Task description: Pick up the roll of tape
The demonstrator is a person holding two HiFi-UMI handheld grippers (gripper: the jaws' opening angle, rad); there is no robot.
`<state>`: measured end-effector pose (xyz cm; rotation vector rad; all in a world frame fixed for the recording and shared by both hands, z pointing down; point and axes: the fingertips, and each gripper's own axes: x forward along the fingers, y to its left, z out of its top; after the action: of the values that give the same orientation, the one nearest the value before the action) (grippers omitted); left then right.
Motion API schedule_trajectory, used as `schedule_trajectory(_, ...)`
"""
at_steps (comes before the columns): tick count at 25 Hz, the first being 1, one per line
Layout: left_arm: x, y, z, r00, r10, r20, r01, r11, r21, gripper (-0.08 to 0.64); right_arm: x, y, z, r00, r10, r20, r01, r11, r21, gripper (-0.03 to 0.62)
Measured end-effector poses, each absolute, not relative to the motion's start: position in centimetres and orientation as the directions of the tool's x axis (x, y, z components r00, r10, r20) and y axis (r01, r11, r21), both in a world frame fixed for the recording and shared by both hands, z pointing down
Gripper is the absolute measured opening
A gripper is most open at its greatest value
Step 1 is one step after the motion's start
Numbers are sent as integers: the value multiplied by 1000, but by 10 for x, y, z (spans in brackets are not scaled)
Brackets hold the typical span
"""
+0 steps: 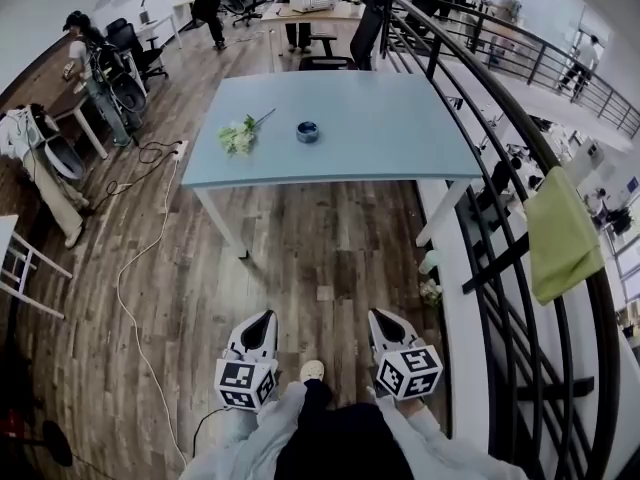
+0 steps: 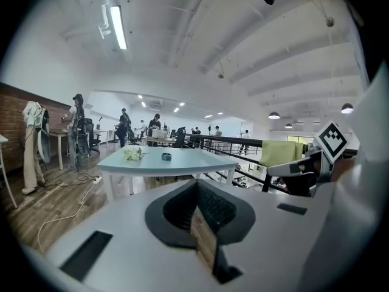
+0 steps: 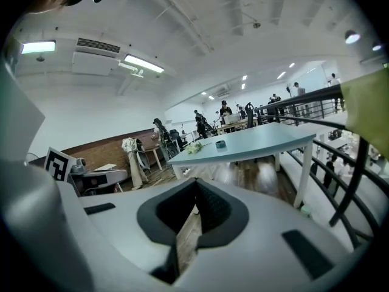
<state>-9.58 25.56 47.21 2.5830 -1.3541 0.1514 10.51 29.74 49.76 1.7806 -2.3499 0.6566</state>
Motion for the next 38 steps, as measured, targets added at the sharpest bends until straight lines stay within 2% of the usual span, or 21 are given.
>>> schedule_trajectory(14,-113,165,467,582,-794,177,-813,-568,129,15,96,210,491,-255,-907,335,-952,175,-251,6)
schedule_trajectory(38,-143,123,498,552,-800,236,-834,-530,155,15,58,161,518,-311,-865,393,-938,213,-274,8)
